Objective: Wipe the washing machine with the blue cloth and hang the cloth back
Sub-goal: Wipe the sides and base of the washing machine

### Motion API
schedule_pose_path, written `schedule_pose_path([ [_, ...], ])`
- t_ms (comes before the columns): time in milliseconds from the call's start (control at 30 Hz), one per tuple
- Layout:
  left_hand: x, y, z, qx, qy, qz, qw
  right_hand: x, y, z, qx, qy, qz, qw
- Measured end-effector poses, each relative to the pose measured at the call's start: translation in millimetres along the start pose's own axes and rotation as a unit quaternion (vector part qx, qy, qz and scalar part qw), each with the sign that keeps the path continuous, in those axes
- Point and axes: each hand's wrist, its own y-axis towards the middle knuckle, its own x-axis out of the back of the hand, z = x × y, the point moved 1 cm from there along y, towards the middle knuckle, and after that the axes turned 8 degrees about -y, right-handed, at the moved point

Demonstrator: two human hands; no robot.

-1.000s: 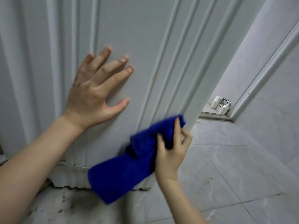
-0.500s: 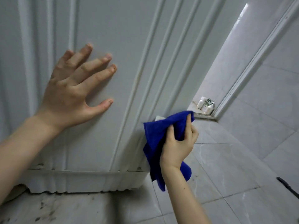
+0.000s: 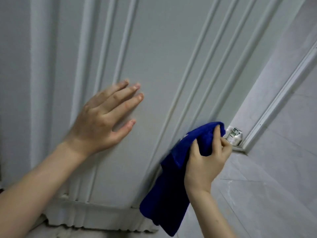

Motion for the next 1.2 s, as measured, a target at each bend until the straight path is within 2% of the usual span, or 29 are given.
schedule_pose_path([
  [133, 10, 4, 15, 0.053, 0.037, -0.022, 0.998, -8, 32, 45, 0.129, 0.002, 0.027, 0.991],
  [233, 12, 1, 21, 0.059, 0.021, -0.001, 0.998, -27, 41, 71, 0.179, 0.036, 0.053, 0.982],
  [333, 11, 2, 24, 0.065, 0.005, 0.002, 0.998, -34, 22, 58, 0.205, 0.009, 0.043, 0.978],
  [400, 10, 2, 24, 0.067, 0.007, -0.001, 0.998, -29, -11, 31, 0.218, -0.026, 0.074, 0.973],
  [500, 12, 3, 23, 0.066, 0.006, 0.003, 0.998, -20, -58, -6, 0.220, -0.065, 0.150, 0.962],
  [567, 15, 3, 23, 0.065, -0.002, 0.009, 0.998, -20, -67, -16, 0.211, -0.068, 0.161, 0.962],
  [733, 19, 4, 24, 0.064, -0.015, 0.022, 0.998, -20, -66, -7, 0.187, -0.070, 0.174, 0.964],
  [967, 18, 4, 23, 0.079, -0.018, 0.031, 0.996, -16, -84, 8, 0.129, -0.051, 0.261, 0.955],
  [1200, 24, 5, 24, 0.084, -0.041, 0.058, 0.994, -43, -13, 74, 0.167, -0.014, 0.142, 0.976],
])
